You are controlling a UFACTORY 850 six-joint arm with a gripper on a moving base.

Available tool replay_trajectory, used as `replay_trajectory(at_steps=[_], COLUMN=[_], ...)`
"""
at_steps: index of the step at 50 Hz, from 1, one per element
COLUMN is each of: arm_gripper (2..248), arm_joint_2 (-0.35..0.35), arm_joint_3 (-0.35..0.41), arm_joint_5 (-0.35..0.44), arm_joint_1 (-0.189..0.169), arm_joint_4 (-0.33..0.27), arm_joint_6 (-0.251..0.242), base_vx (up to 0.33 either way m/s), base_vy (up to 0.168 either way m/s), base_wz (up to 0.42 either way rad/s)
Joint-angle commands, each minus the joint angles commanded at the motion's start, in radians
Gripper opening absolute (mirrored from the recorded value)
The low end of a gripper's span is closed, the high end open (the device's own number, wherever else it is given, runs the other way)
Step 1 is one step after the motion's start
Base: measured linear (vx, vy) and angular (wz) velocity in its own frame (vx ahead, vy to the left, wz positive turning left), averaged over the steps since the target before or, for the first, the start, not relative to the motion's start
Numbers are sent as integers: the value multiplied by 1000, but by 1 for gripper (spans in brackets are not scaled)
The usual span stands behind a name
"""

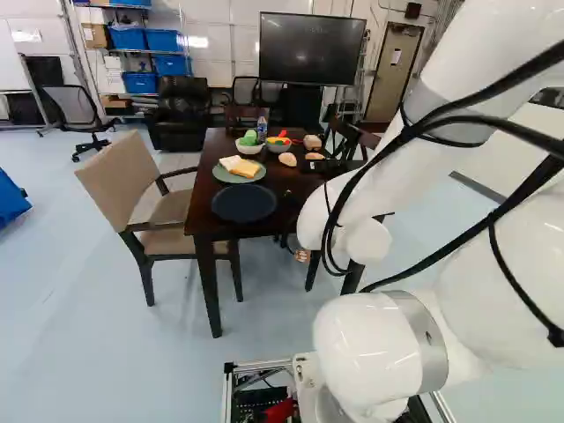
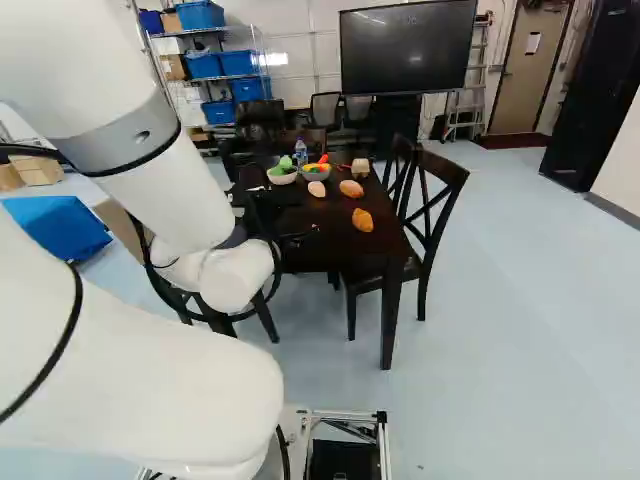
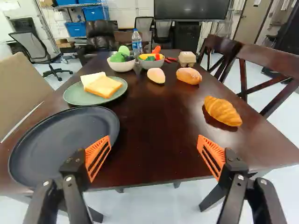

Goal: Move the croissant to the empty plate

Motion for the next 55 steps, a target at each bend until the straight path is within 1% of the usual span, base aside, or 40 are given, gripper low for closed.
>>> replay_trajectory(at_steps=[10,25,55], arm_gripper=[247,247,247], arm_joint_2=[-1,-13,-73], arm_joint_3=[-21,-69,-197], arm_joint_5=[0,-10,-84], arm_joint_1=[-10,-38,-124], arm_joint_4=[0,0,0], arm_joint_6=[0,0,0], base_vx=[0,0,0], base_vy=[0,0,0], base_wz=[0,0,0])
